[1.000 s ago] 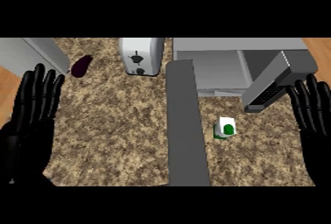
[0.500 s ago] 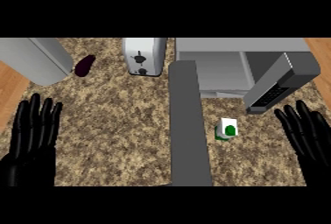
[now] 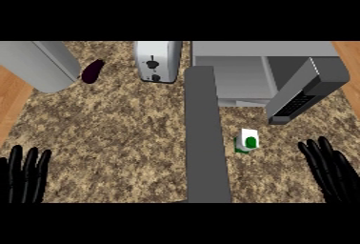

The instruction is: Pick up the milk, place it into the microwave and close the microwave

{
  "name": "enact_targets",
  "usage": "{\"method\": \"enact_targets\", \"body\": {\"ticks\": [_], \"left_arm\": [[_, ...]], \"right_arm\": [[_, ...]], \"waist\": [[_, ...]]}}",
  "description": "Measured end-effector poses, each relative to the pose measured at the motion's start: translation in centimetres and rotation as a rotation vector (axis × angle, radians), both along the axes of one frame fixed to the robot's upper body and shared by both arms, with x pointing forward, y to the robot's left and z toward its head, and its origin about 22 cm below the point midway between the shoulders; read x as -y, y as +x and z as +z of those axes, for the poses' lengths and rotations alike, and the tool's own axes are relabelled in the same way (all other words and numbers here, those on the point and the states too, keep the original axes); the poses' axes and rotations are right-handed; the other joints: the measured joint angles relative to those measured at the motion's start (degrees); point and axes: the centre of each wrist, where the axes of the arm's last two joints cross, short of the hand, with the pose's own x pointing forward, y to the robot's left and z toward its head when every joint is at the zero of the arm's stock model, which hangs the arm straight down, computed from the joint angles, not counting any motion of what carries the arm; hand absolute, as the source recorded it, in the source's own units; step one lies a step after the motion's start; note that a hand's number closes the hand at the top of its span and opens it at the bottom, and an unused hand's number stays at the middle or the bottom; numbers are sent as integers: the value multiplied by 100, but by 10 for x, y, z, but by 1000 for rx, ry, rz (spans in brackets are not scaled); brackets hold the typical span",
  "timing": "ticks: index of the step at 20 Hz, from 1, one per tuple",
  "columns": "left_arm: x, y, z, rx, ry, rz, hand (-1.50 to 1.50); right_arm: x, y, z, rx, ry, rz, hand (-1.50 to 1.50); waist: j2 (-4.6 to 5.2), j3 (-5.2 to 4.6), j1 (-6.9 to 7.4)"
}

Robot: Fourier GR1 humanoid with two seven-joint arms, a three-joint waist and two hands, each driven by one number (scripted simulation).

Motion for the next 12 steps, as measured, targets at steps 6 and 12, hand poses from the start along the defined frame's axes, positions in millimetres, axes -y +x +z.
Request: {"method": "enact_targets", "body": {"ticks": [6,12], "left_arm": [[-13,-30,0,-6,0,-2,-150],[-20,-47,-8,-3,-3,4,-150]], "right_arm": [[-10,5,-12,8,-30,-37,-150],[-15,22,-38,-5,-58,-69,-150]], "waist": [[1,-2,24],[5,0,39]]}}
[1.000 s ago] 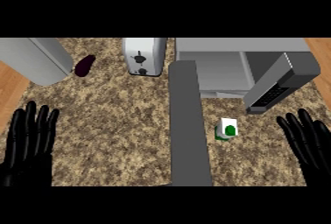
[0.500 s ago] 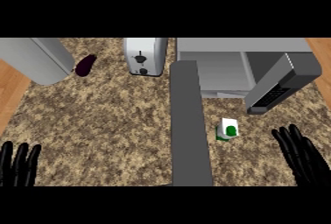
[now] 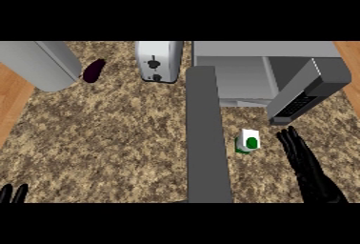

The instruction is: Pick up the milk, place it into the microwave and close the microwave

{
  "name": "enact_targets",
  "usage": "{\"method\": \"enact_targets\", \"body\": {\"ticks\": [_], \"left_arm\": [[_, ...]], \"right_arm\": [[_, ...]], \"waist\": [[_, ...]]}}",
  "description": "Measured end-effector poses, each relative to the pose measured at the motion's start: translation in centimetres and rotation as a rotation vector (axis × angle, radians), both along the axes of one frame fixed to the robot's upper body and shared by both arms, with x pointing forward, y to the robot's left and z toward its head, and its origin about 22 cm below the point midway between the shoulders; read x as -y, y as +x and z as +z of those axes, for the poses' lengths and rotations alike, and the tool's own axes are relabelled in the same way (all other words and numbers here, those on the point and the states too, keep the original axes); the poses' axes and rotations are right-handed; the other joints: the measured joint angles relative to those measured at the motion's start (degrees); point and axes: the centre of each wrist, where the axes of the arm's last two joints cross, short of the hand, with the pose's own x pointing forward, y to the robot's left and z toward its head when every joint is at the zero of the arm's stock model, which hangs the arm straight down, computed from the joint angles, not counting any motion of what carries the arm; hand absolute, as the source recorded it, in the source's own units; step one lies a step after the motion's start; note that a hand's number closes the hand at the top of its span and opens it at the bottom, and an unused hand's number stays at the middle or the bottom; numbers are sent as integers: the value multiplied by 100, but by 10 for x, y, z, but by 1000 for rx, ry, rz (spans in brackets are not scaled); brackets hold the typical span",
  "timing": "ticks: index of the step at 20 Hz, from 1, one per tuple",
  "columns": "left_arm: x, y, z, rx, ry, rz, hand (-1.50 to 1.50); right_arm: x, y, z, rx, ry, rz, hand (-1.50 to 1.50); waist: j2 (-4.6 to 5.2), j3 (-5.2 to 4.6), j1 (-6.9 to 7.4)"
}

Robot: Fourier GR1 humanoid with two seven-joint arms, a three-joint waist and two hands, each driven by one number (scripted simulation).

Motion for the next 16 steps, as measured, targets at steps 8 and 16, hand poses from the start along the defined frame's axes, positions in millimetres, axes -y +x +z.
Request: {"method": "enact_targets", "body": {"ticks": [8,16], "left_arm": [[-17,-20,-7,4,11,8,-150],[-27,-37,-10,1,15,11,-150]], "right_arm": [[-4,27,-27,-23,-48,-22,-150],[6,58,-59,-51,-107,-62,-150]], "waist": [[4,-1,8],[7,1,18]]}}
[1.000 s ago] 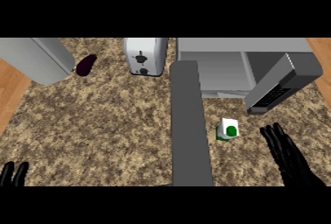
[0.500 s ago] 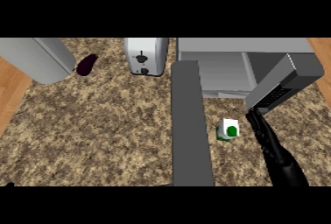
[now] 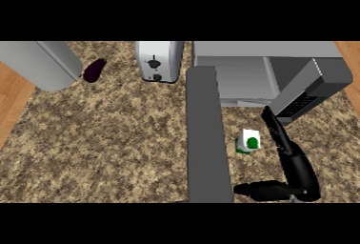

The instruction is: Pick up the milk, place it into the microwave and close the microwave

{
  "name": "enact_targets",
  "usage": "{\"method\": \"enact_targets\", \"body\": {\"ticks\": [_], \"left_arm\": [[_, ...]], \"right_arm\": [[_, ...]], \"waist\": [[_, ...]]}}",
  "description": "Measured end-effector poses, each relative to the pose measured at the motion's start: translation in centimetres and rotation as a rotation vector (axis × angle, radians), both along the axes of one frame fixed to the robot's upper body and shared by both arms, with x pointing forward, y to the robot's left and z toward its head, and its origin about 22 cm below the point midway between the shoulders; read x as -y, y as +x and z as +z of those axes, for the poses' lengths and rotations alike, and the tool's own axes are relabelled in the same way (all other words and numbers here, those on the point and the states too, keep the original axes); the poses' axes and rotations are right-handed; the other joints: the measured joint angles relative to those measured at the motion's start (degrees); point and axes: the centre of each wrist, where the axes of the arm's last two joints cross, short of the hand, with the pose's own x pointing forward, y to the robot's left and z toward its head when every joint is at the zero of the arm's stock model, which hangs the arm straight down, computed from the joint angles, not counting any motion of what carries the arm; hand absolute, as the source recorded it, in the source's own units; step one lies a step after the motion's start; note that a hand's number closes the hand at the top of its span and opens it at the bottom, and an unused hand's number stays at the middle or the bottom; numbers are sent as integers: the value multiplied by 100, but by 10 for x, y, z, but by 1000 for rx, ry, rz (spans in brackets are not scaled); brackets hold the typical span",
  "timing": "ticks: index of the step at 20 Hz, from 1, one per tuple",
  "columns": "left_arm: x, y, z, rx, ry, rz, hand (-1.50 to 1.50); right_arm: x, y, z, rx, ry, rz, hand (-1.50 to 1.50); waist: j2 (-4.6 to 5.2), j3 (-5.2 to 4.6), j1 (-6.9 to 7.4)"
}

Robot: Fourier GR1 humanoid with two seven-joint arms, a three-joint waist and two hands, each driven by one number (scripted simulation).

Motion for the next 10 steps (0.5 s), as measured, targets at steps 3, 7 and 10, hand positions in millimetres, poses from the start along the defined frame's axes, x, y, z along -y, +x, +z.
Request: {"method": "enact_targets", "body": {"ticks": [3,7,10], "left_arm": [[1,-4,1,0,1,-3,-150],[-4,-10,-3,-2,3,-2,-150],[-6,-11,5,6,7,-4,-150]], "right_arm": [[3,16,-14,-8,-16,-31,-150],[6,29,-28,-21,-35,-74,-150],[10,41,-39,-30,-49,-81,-150]], "waist": [[2,1,11],[3,1,11],[6,1,9]]}}
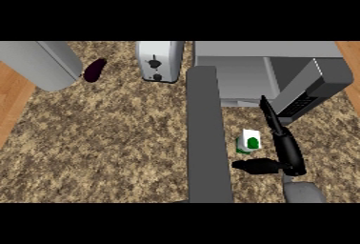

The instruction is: Pick up the milk, place it into the microwave and close the microwave

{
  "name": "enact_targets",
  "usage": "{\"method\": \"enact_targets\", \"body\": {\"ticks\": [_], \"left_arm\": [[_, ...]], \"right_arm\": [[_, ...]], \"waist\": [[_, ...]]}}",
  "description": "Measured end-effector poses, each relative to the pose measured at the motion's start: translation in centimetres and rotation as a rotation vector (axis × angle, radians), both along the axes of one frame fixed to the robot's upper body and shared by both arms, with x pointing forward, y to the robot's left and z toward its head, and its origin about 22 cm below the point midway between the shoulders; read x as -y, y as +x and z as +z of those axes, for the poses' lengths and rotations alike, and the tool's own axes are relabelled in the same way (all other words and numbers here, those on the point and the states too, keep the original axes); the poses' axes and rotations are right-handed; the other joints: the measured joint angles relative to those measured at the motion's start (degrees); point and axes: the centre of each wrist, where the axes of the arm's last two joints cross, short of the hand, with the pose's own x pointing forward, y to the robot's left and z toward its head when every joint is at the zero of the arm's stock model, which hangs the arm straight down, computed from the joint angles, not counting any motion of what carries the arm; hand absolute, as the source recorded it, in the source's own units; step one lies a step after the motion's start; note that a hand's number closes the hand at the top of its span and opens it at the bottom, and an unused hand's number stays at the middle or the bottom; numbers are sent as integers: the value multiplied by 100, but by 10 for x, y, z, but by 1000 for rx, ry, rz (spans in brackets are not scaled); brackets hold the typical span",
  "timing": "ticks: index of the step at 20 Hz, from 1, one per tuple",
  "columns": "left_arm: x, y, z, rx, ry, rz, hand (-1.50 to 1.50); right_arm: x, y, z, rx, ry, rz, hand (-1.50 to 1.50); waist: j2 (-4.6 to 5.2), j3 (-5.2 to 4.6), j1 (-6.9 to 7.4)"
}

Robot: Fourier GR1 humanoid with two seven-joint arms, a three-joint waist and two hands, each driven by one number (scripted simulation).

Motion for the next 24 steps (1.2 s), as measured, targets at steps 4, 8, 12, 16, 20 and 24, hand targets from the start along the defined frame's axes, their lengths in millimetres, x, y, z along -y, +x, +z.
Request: {"method": "enact_targets", "body": {"ticks": [4,8,12,16,20,24], "left_arm": [[1,-2,-3,-2,-6,4,-150],[-4,-8,-6,-4,-14,1,-150],[-7,-15,-7,-8,-13,5,-150],[-6,-18,-11,-7,-17,3,-150],[-9,-19,-3,-5,-21,-5,-150],[-10,-18,-8,-4,-20,-5,-150]], "right_arm": [[10,2,-23,-11,2,15,-150],[14,8,-38,-37,-1,60,-150],[12,8,-53,-67,-8,77,-150],[17,2,-76,-93,-35,81,150],[19,6,-87,-75,-66,49,-150],[20,9,-95,-48,-134,20,150]], "waist": [[2,1,-1],[3,1,8],[-1,1,9],[4,2,15],[3,-1,24],[6,-1,37]]}}
